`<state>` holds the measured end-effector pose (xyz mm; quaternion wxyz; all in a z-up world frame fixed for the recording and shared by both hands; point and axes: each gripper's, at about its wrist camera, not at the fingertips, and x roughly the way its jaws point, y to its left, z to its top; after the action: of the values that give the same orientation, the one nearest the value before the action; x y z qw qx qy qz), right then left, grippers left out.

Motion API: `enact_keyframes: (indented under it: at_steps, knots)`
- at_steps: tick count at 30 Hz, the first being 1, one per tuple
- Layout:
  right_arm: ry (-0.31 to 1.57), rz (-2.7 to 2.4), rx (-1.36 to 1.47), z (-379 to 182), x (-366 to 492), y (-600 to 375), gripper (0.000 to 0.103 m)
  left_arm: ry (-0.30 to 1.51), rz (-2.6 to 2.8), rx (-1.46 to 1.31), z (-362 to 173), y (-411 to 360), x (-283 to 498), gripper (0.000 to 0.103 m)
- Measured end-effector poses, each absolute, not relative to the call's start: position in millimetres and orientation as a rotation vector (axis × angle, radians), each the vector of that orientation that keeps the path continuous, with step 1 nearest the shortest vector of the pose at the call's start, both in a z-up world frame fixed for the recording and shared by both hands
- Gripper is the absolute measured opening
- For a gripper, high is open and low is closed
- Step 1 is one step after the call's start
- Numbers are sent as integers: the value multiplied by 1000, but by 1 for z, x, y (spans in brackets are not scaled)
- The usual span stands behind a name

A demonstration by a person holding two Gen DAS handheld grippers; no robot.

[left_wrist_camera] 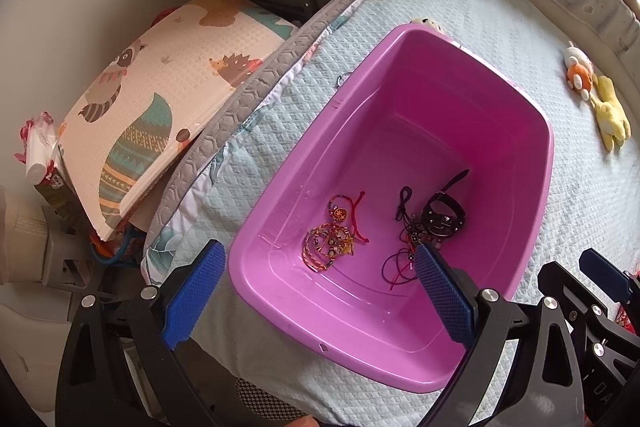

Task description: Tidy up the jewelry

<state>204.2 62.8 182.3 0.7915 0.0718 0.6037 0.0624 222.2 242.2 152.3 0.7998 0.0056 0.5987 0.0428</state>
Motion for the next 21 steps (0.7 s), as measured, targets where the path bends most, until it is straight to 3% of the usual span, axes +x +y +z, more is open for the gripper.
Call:
enact_keyframes:
  at_steps: [21]
  knots:
    - [1301,134,153,180,202,64,62,1276,80,18,152,239,221,94]
